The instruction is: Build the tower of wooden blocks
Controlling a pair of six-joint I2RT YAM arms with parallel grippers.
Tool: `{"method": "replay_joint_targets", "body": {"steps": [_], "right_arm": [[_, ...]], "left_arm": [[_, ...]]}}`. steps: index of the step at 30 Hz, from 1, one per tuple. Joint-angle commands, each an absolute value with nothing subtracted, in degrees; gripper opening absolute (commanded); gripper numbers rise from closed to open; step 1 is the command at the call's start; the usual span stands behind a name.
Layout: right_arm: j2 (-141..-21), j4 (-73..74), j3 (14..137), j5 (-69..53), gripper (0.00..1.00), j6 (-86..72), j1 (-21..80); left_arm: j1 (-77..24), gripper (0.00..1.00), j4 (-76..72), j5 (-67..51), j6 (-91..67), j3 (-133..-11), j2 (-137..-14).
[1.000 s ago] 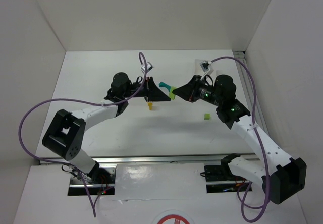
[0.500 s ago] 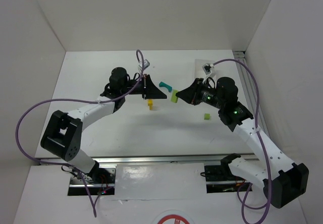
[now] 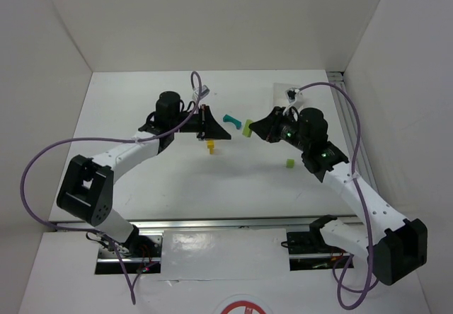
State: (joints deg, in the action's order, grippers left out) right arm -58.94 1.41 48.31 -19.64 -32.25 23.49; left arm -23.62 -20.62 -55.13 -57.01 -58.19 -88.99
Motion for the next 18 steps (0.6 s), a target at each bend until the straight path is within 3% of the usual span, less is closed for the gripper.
{"method": "replay_joint_targets", "body": {"steps": [1,9,14,18], "right_arm": [[-57.7,-7.2,45.5,-12.3,0.15,-28.1,25.0],[-56.6,-19.9,34.2,13.2,0.14,-18.7,34.9],[-62.8,-32.2,29.4,36.4,0.14,-14.6,45.4],[-71.1,-43.6,28.3,43.5,0.14,-12.8,49.5]], "left_arm": [[-23.2,0.0,-13.5,-52.7,-52.3,-61.8,-87.3],[-18.7,0.0,11.5,-41.8,-43.3,-70.8,-80.3],[-13.4,0.0,25.8,-34.3,-37.0,-77.4,-74.9],[-8.7,0.0,32.7,-31.8,-34.1,-80.4,-71.4]]}}
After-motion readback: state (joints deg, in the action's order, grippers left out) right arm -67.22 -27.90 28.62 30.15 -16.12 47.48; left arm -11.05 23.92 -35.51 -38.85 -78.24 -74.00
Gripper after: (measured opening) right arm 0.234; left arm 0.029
